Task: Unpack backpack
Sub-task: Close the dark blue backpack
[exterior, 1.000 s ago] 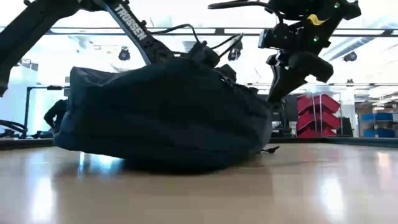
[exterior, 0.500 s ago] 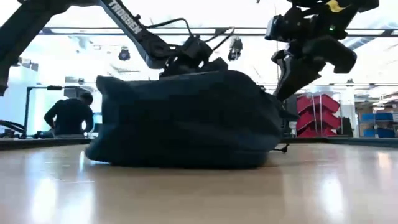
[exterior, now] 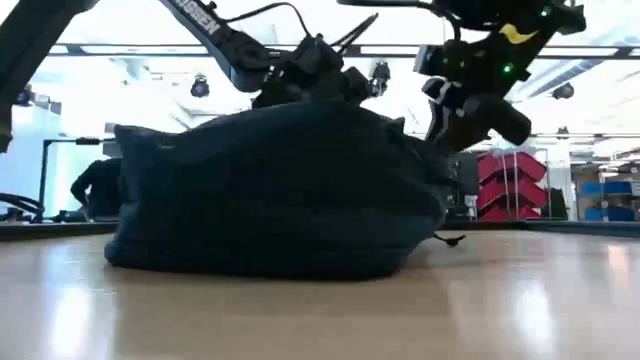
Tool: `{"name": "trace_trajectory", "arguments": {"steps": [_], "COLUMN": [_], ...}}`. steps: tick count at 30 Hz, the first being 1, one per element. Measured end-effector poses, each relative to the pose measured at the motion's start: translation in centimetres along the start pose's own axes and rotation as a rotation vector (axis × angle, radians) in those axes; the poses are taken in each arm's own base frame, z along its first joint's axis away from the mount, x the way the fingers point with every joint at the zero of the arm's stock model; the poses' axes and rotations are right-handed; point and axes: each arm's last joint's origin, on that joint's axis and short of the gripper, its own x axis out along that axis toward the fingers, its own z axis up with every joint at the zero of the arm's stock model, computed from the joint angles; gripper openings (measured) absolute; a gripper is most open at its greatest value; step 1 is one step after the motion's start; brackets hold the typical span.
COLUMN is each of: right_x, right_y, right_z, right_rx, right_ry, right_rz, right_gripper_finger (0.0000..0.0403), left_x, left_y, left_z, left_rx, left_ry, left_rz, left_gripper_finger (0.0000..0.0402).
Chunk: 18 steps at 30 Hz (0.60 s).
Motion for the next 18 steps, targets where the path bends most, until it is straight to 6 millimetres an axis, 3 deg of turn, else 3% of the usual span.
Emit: {"name": "trace_trajectory", "arguments": {"steps": [5,9,12,18], "right_x": [0.4,1.2,2.1,3.0], "right_y": [-0.5,-0.4,-0.2,0.1], "right_z": [0.6,0.7,0.5,0.4], "right_rx": [0.011,0.006,0.010,-0.001], "right_ry": [-0.080,-0.086,-0.055,-0.025], "right_rz": [0.067,0.079,0.079,0.074], "right_gripper_finger": [0.0169,0.0168,0.0137,0.0013], "left_x": [-0.3,-0.3,-0.3,-0.3], "left_y": [-0.2,-0.2,-0.2,-0.2], "left_z": [0.2,0.2,0.2,0.1], "left_rx": [-0.003,-0.006,-0.010,-0.007], "left_ry": [0.008,0.006,0.007,0.015], "left_rz": [-0.002,0.000,0.004,0.009], "left_gripper_finger": [0.0000,0.0000,0.0000,0.0000]}}
